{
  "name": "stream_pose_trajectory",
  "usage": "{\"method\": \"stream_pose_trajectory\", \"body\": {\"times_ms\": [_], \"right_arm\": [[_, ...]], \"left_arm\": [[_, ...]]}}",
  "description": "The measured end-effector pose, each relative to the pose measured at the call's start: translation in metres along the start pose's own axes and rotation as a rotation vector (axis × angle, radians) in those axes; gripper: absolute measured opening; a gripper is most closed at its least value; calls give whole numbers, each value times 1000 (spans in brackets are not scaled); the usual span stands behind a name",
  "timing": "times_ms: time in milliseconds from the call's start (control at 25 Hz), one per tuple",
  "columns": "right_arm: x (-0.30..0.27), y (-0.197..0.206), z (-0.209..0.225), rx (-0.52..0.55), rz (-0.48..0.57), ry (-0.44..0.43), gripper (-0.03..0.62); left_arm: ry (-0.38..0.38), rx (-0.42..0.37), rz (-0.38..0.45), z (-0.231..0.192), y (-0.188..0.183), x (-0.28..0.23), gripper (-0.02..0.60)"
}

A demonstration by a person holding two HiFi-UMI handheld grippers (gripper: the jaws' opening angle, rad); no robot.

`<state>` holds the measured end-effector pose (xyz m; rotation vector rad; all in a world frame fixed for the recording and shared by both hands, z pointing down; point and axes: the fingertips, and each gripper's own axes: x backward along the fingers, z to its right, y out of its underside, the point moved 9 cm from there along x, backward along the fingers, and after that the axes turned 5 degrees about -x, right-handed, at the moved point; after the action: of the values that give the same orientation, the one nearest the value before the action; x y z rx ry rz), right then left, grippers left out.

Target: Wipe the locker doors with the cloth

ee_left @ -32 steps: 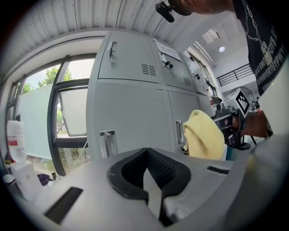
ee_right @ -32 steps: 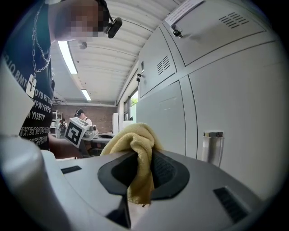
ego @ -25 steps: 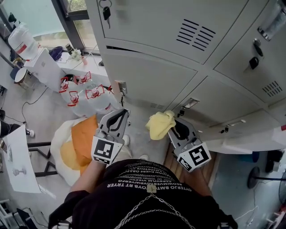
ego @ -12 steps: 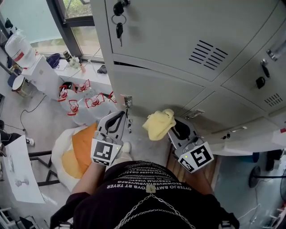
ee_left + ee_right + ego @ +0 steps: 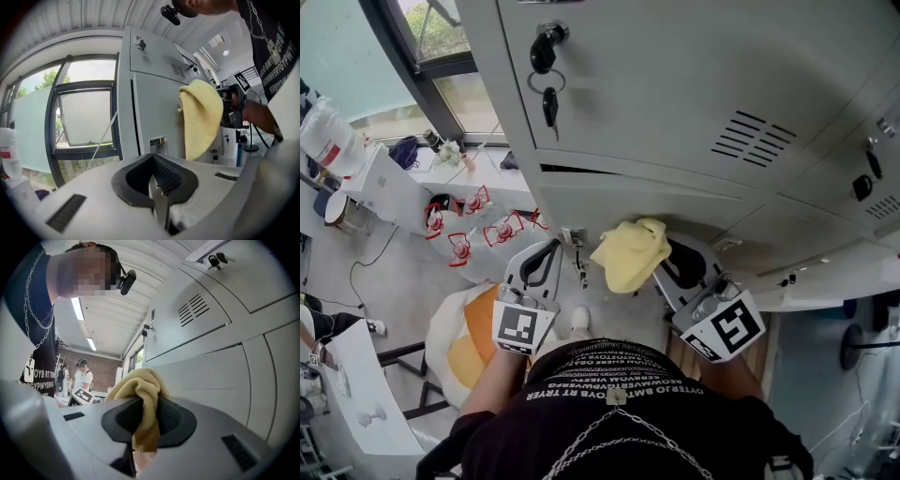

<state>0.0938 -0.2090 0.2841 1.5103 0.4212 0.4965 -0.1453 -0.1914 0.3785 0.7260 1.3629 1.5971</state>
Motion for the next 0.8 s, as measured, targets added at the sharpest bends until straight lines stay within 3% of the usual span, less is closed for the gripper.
{"method": "stream_pose_trajectory", "body": {"times_ms": [240, 800], "right_arm": [[-28, -21, -16, 14, 50, -67, 64], [-76, -31, -34, 18, 18, -51, 64]], "left_arm": [[43, 35, 10, -10, 3, -10, 5], [111, 39, 46, -19, 5, -13, 5]]}}
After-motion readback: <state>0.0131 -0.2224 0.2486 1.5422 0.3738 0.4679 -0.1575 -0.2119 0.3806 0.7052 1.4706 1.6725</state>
